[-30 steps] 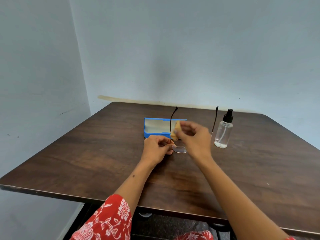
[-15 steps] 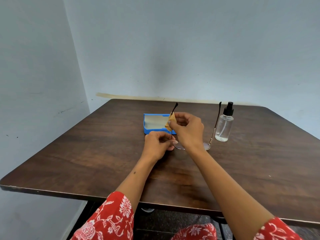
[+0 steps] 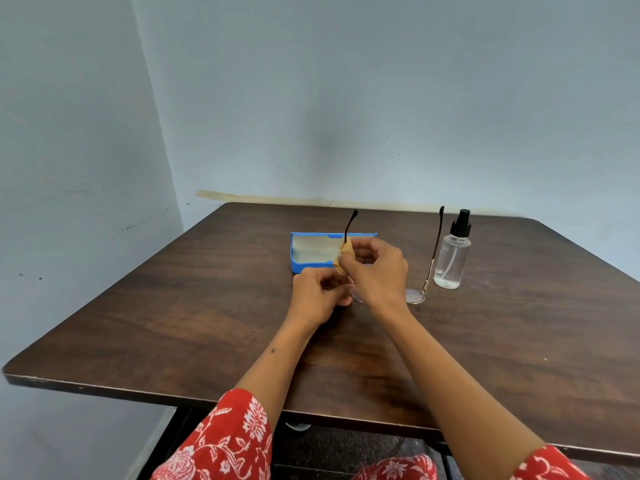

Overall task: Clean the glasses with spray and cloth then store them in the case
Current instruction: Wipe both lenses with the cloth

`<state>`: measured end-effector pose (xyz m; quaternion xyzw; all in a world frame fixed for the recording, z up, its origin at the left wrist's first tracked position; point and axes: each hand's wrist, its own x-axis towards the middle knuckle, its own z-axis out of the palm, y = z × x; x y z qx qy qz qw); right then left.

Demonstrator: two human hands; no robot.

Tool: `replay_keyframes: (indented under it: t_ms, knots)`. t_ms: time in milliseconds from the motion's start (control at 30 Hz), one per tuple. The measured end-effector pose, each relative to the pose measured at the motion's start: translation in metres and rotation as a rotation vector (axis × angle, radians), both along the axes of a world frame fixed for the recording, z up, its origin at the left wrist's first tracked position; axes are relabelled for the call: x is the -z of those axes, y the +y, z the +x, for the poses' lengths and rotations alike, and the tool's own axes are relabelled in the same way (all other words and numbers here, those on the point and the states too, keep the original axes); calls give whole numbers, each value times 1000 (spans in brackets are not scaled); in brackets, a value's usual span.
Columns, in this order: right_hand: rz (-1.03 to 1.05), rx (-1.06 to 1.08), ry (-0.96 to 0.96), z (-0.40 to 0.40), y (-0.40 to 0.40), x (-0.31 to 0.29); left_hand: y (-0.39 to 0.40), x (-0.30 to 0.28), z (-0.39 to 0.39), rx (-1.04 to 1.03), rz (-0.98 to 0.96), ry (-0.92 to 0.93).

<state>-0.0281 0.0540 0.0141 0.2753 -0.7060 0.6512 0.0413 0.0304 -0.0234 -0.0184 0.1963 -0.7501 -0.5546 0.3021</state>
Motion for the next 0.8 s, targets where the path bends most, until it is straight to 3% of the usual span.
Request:
replay_keyframes:
  t_ms: [300, 500, 700, 800]
  knots:
    - [-69, -11, 4, -3, -2, -20, 1, -1, 0, -5, 54, 7]
    - [45, 14, -10, 1, 0, 1, 1, -2, 1, 8, -12, -16]
    - [-78, -30, 11, -2, -1, -23, -2, 2, -2, -1, 41, 4]
    - [-40, -14, 9, 1, -3, -14, -2, 3, -2, 11, 29, 6]
